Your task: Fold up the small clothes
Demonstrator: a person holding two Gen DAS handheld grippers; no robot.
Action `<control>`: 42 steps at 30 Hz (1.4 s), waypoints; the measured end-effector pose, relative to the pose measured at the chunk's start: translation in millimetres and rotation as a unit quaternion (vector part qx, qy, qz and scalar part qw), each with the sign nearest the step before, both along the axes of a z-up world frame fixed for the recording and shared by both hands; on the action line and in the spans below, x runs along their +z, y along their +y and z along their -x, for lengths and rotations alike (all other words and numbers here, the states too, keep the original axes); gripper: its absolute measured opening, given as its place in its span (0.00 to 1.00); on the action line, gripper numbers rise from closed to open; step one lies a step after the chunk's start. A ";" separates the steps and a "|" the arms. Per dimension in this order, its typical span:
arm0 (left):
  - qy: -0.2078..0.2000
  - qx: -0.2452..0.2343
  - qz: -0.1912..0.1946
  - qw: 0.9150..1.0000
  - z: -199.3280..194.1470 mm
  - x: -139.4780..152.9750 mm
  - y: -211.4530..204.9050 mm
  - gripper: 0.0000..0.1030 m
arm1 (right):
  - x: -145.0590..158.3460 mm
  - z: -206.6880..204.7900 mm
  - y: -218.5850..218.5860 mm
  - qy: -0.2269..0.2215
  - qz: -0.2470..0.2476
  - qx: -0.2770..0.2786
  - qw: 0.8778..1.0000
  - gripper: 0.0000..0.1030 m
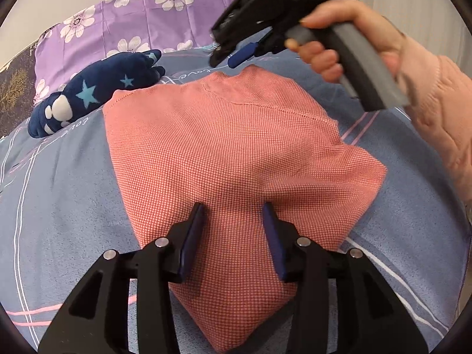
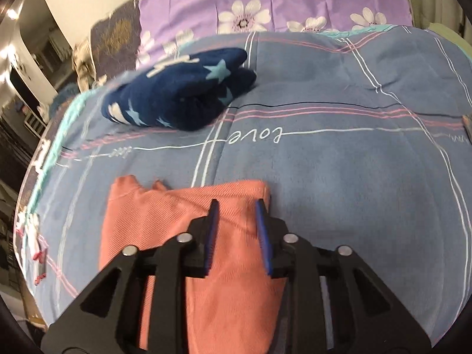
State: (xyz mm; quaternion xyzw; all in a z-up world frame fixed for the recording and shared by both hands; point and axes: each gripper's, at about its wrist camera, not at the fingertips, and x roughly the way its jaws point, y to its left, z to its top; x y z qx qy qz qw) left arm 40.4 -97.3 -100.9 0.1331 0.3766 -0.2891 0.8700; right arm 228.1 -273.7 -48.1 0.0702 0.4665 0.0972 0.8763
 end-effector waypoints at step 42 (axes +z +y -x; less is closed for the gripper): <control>-0.006 -0.004 0.015 1.000 6.0 5.6 5.5 0.53 | -13.1 178.4 31.0 -0.092 0.075 -0.001 0.993 0.21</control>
